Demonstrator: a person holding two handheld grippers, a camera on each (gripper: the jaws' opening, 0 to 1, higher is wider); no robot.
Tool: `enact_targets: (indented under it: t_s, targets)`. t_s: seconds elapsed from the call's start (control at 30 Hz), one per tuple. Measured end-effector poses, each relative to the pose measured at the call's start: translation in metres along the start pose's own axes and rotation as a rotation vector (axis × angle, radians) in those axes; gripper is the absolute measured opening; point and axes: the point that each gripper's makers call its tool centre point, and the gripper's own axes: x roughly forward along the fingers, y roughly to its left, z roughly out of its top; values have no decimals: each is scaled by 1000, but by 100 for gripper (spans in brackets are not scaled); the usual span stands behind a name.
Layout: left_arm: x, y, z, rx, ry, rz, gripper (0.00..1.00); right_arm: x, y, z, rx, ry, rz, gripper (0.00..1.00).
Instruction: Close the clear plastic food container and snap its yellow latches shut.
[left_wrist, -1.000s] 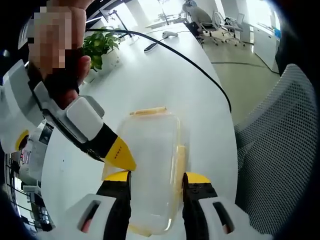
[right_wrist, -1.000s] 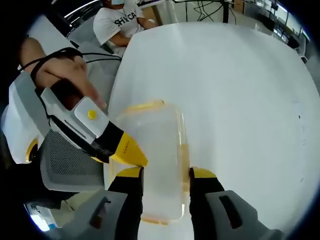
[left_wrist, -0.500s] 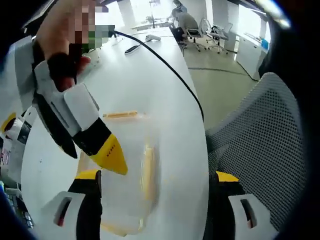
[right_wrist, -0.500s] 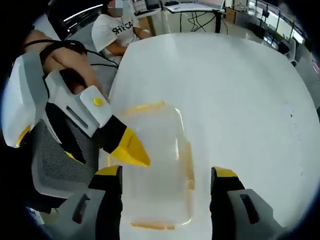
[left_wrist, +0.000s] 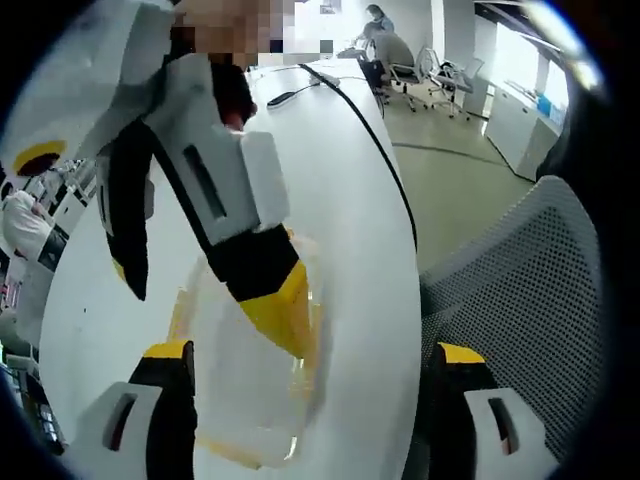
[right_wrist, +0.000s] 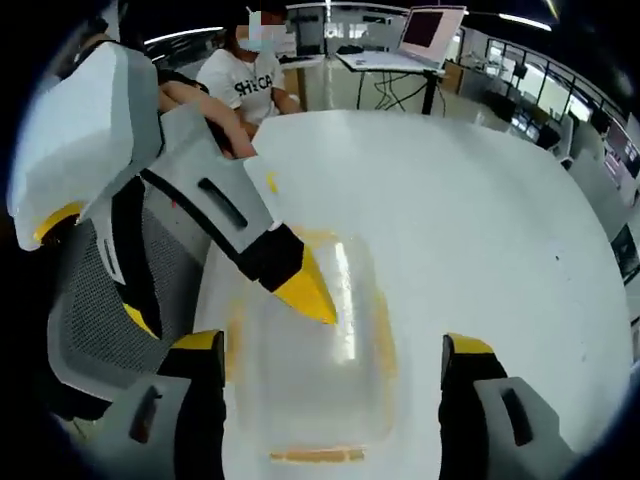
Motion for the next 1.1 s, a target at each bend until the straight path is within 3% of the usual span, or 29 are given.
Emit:
enact_targets:
  t_s: [0.2,0.67,0.83,1.1]
  targets:
    - [-7,19,-10,-61,32,7,96,-7,7,-19,-25,32,12,89]
    - [-3,40,-38,6,128,-17,94,-2,14,-41,-92,114,-26,86]
    - [2,43,-39,18,136,-24,94,-1,11,-45,-122,135,-54,89]
    - [10,44,-45,42,168,-51,90,0,9,-50,-149,168,-63,85]
